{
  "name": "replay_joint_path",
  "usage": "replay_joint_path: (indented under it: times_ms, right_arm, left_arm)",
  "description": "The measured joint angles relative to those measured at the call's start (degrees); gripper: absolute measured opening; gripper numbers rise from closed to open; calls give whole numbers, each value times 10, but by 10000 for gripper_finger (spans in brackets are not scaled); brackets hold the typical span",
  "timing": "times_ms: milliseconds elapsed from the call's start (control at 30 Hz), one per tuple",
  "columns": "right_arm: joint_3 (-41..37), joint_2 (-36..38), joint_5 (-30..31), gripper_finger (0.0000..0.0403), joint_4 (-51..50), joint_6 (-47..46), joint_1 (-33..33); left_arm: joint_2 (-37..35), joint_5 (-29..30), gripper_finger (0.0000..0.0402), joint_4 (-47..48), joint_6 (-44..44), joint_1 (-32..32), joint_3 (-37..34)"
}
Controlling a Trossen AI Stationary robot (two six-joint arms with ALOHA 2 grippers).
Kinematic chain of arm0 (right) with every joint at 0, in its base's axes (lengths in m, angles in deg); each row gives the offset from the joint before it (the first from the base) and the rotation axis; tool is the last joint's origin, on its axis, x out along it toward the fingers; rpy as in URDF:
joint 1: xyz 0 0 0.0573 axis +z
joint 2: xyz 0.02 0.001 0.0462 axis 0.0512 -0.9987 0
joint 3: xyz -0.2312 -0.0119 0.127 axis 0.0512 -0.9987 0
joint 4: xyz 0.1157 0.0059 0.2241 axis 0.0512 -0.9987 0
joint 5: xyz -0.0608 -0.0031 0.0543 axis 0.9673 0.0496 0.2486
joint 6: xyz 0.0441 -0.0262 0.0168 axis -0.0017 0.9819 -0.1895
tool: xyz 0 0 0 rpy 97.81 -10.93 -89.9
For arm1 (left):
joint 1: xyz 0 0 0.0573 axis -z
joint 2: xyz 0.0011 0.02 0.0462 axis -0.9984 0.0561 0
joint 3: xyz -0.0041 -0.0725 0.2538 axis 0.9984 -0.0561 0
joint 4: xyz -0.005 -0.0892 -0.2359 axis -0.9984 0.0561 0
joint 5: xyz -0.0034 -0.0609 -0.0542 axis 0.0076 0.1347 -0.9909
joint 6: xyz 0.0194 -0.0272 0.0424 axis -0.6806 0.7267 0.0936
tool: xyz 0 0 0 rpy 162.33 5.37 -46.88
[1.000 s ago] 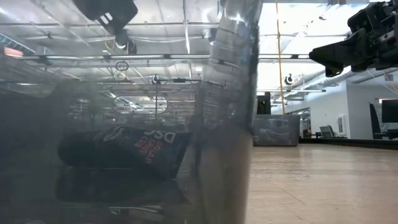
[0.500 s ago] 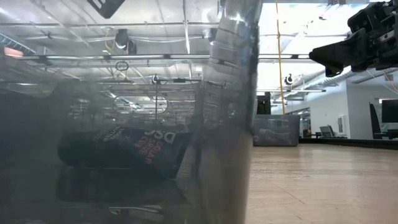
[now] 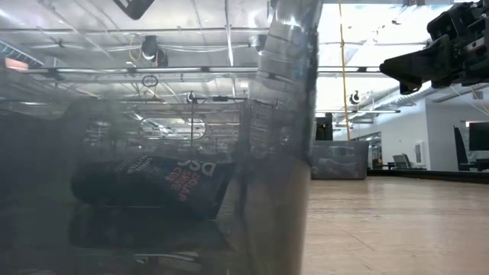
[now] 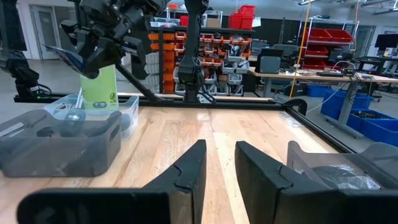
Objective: Pick & Place Travel size toiletries
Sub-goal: Put the blue shave cream into the bottom black bin
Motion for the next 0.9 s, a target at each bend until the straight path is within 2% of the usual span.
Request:
replay_joint_path:
  times_ms: [300,533,700,900]
  right_arm:
    - [0,0,0,75,0,0,0]
    - [0,0,0,75,0,0,0]
    - [0,0,0,75,0,0,0]
    - [0,0,0,75,0,0,0]
  left_arm:
    - [0,-3,106,-110,-29,0,0]
    - [0,-18,106,-137,-54,1,0]
    - [0,-18,106,-91,-60,0,33]
    - [17,-18,106,27,-97,3,125]
